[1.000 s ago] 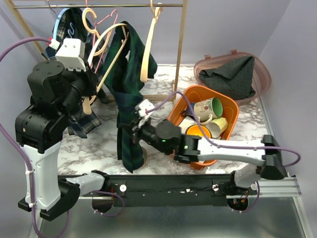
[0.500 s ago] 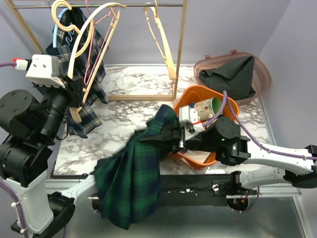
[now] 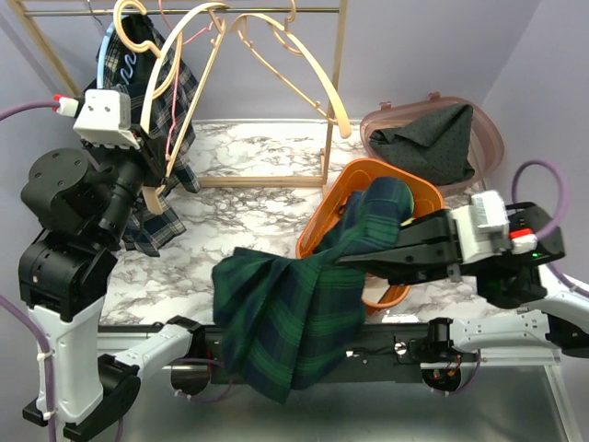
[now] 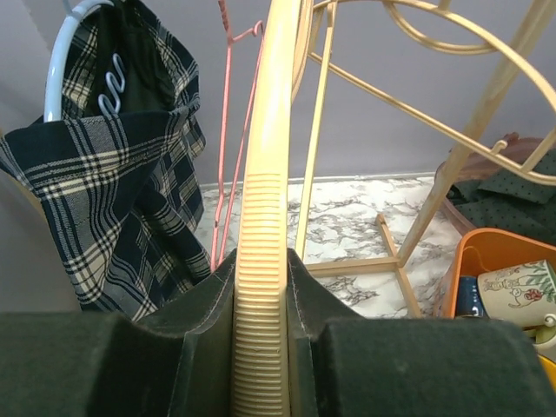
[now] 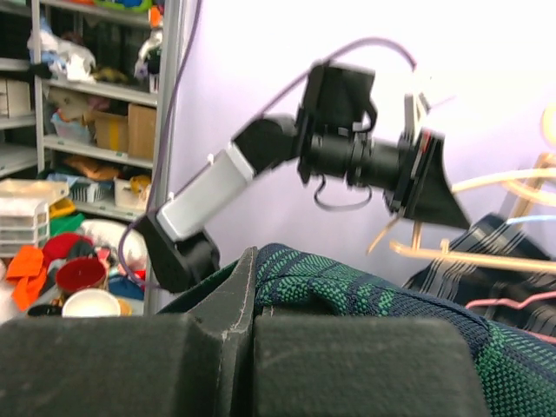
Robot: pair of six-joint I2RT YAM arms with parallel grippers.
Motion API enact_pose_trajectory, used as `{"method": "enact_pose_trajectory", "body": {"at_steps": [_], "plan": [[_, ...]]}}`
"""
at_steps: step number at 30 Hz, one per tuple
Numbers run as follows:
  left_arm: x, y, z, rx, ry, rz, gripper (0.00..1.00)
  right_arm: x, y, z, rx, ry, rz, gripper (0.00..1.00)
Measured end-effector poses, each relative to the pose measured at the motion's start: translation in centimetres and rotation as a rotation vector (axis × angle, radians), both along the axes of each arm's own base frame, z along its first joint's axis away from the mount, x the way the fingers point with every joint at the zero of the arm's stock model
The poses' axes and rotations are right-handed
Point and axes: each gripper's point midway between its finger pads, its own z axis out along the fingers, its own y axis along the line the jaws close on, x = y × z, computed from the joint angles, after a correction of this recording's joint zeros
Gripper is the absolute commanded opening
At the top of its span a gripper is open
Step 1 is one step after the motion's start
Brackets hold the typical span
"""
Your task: Remove the skirt from the hanger
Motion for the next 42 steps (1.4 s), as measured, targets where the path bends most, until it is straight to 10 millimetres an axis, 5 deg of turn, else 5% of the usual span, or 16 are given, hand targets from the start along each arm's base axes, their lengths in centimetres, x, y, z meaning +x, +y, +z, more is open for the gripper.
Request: {"method": "enact_pose_trajectory", "body": {"at_steps": [10, 16, 42], "plan": [[2.8, 0.0, -1.2, 0.041, 0.048, 0.051, 0.0, -1.7, -5.1, 3.1, 0.096, -0.028, 0.045, 0.01], [2.0, 0.5, -0.5, 0.047, 0.017, 0.058, 0.0, -2.0, -6.6, 3.3, 0.122, -0.037, 0.042, 0.01], [-1.7, 1.1, 0.9, 0.029, -0.041, 0.017, 0.0, -1.2, -5.6, 1.4, 0.086, -0.032, 0.001, 0.01]]}}
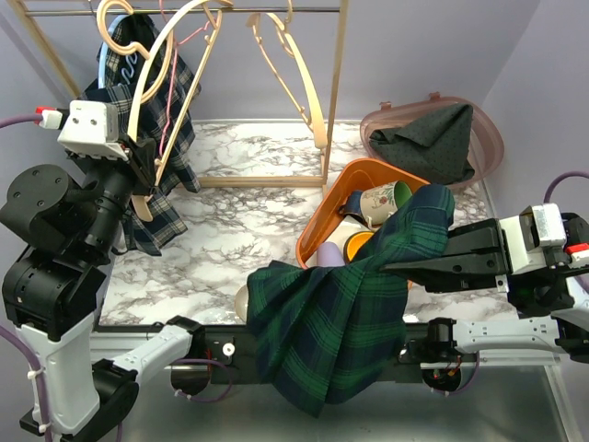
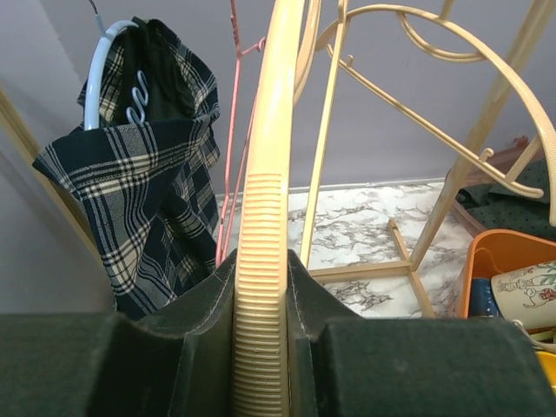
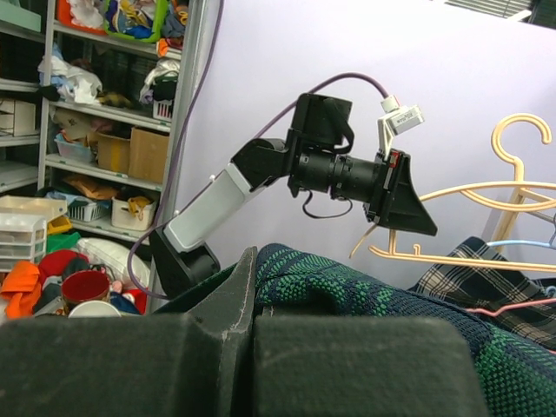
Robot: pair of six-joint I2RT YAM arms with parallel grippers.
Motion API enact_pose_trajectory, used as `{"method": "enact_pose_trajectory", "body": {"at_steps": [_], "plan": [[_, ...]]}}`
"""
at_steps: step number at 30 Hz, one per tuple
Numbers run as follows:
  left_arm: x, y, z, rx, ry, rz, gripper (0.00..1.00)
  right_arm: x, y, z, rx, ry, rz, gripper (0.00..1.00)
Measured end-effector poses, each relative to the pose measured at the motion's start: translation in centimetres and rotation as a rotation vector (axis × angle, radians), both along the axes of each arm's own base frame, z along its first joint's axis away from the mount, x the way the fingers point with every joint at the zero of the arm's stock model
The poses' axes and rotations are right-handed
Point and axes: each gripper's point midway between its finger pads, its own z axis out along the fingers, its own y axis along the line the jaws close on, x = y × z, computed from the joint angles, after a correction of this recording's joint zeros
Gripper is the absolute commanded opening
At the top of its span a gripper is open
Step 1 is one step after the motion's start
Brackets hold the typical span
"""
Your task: Remove the skirt from the hanger
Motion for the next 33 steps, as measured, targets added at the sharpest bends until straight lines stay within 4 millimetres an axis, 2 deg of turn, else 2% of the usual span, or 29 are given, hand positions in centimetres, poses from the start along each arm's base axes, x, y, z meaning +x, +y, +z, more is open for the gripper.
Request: {"method": "enact_pose_trajectory", "body": {"at_steps": [7, 16, 20, 25, 28, 33], "plan": [[-0.3, 0.0, -0.4, -0.012, 0.019, -0.001, 0.0, 0.1, 0.1, -0.1, -0.002, 0.004, -0.005, 0.01], [-2.8, 0.9, -0.8, -0.013, 0.016, -0.001, 0.0, 0.5, 0.9, -0.5, -0.022, 0.015, -0.018, 0.01], [-2.9, 0.9, -0.9, -0.013, 0.015, -0.003, 0.0, 0.6, 1.2, -0.7, -0.031, 0.015, -0.022, 0.01], [-0.4, 0.3, -3.9, 0.028, 0.109, 0.013, 0.0, 0.8, 1.3, -0.8, -0.035, 0.02, -0.031, 0.01], [2.6, -0.4, -5.4, 0.065, 0.188, 0.029, 0.0, 0.9, 1.3, -0.9, -0.039, 0.022, -0.034, 0.01], [7.4, -1.9, -6.7, 0.11, 0.263, 0.04, 0.0, 0.9, 1.2, -0.9, -0.041, 0.023, -0.034, 0.01]]}}
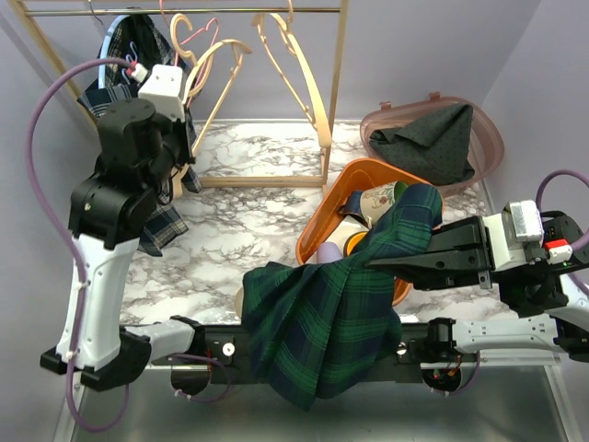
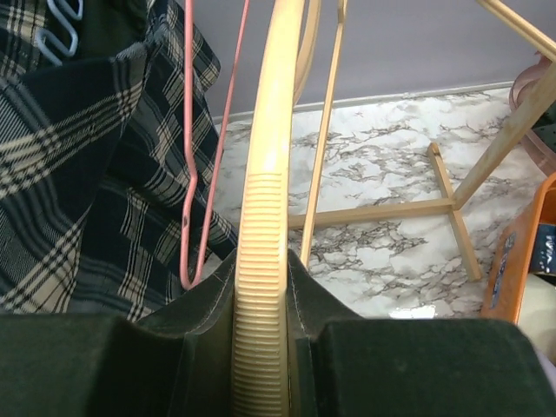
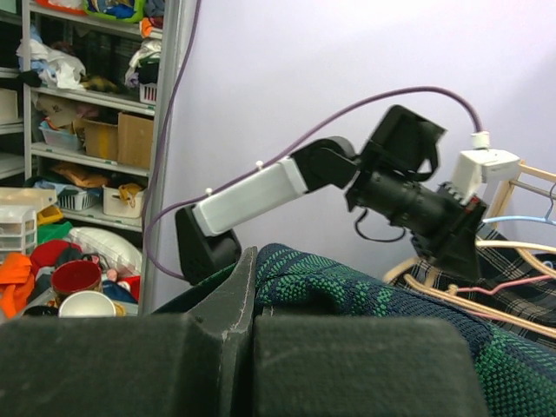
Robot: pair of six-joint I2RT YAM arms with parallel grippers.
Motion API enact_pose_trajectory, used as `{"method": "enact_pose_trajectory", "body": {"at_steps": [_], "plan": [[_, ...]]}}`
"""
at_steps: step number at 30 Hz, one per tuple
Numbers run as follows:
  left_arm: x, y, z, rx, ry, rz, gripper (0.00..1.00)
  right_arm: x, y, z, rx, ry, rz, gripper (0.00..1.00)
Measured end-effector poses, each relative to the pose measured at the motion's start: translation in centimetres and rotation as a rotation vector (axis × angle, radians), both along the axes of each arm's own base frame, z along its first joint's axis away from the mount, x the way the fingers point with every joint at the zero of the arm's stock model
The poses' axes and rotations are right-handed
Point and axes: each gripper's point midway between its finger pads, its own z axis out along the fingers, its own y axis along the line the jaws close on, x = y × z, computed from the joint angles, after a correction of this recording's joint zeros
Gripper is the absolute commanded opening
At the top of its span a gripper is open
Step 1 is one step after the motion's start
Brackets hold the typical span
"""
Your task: Remove the skirt from the hanger
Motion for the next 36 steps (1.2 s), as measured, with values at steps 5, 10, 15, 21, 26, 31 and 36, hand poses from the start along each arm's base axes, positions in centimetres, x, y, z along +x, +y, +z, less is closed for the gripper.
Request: {"method": "enact_pose_trajectory", "body": {"at_steps": [5, 10, 15, 21, 26, 31, 36], "plan": [[3.5, -1.2, 1.7, -0.001, -0.024, 0.001, 0.0, 0.0, -0.1, 0.1, 0.002, 0.0, 0.001, 0.01], [6.2, -2.1, 3.3, -0.002, -0.072, 0.0, 0.0, -0.1, -0.3, 0.1, 0.004, 0.006, 0.006, 0.01], [8.3, -2.7, 3.1, 0.031, -0.074, -0.007, 0.0, -0.1, -0.3, 0.2, 0.006, 0.01, 0.009, 0.01], [10.6, -3.3, 1.5, 0.075, -0.046, -0.008, 0.0, -0.1, -0.3, 1.0, 0.019, 0.002, 0.005, 0.01], [11.5, -3.3, 0.6, 0.096, -0.031, 0.004, 0.23, 0.0, -0.7, 3.5, 0.068, -0.035, -0.016, 0.01], [11.7, -3.5, 0.2, 0.094, -0.028, -0.005, 0.47, 1.7, -1.5, 7.3, 0.153, -0.074, -0.139, 0.01], [11.1, -4.3, -0.1, 0.065, -0.044, -0.054, 0.74, 5.8, -2.8, 12.7, 0.269, -0.124, -0.425, 0.01]]}}
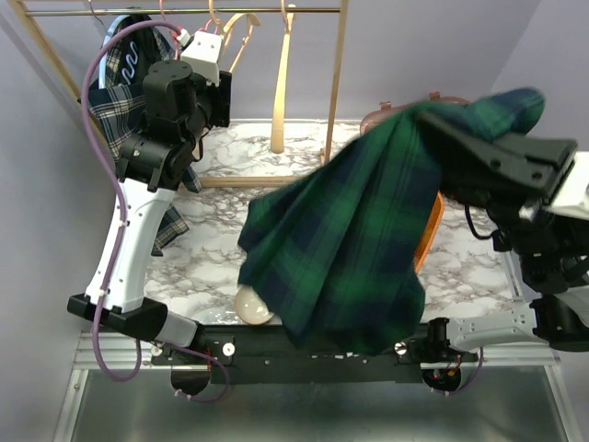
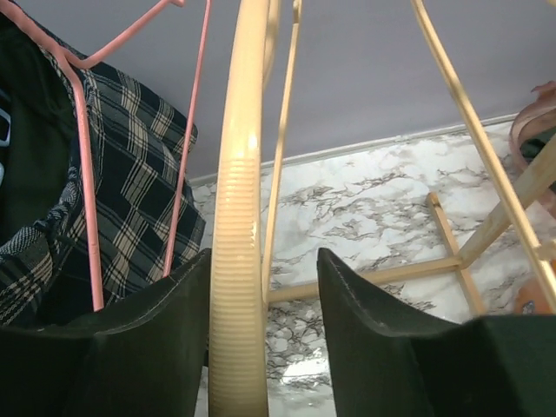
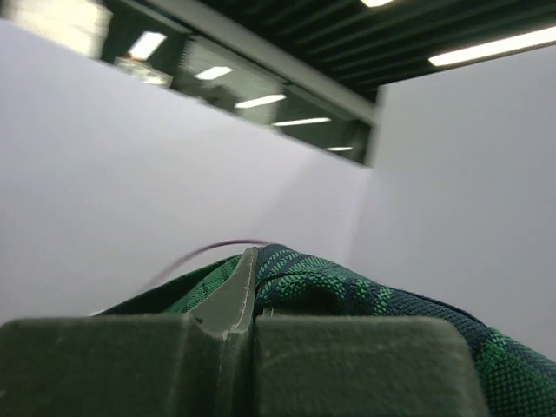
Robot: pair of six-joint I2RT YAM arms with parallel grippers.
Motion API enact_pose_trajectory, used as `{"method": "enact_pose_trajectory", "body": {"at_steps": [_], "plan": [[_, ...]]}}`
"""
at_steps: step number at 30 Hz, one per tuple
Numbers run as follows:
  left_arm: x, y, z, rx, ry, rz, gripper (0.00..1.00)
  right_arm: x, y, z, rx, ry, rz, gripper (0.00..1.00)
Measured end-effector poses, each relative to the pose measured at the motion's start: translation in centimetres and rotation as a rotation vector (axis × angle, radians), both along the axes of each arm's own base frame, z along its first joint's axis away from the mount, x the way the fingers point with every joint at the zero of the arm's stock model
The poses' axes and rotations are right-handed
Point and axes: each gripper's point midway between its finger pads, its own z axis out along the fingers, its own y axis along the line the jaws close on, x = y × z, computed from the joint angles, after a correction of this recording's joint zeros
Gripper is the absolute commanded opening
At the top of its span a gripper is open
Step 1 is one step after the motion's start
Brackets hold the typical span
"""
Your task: Remove the skirt from the hanger
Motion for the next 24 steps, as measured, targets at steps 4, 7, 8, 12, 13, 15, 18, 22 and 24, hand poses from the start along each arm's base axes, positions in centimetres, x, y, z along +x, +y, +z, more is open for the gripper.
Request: {"method": "enact_pose_trajectory", "body": {"at_steps": [4, 7, 8, 12, 13, 15, 18, 22, 24], "plan": [[-1.8, -0.3, 1.5, -0.04, -0.053, -0.047, 0.88, 4.5, -1.1, 3.7, 0.076, -0.044, -0.353, 0.01], [-3.3, 0.0, 3.1, -0.065, -0.107, -0.063, 0.99, 7.7, -1.9, 5.2, 0.083, -0.08, -0.599, 0.01], [-3.9, 0.1, 3.5, -0.071, -0.121, -0.066, 0.99, 8.8, -1.9, 5.4, 0.074, -0.089, -0.67, 0.01], [-5.8, 0.6, 4.5, -0.094, -0.16, -0.076, 0.99, 13.2, -2.9, 5.7, 0.016, -0.098, -0.881, 0.01], [-6.2, 0.6, 4.6, -0.098, -0.167, -0.08, 0.99, 14.2, -3.5, 5.8, 0.006, -0.097, -0.931, 0.01], [-7.0, 0.7, 4.5, -0.104, -0.17, -0.092, 0.99, 16.3, -5.6, 6.1, 0.002, -0.096, -1.04, 0.01], [-8.0, 0.3, 4.2, -0.13, -0.172, -0.127, 0.99, 18.6, -9.4, 7.1, 0.022, -0.086, -1.179, 0.01], [-9.2, 0.1, 3.3, -0.138, -0.172, -0.155, 0.99, 20.0, -13.3, 7.9, 0.059, -0.078, -1.298, 0.01], [-10.1, 0.4, 2.7, -0.14, -0.176, -0.158, 0.99, 20.1, -14.3, 8.2, 0.069, -0.092, -1.319, 0.01]]}}
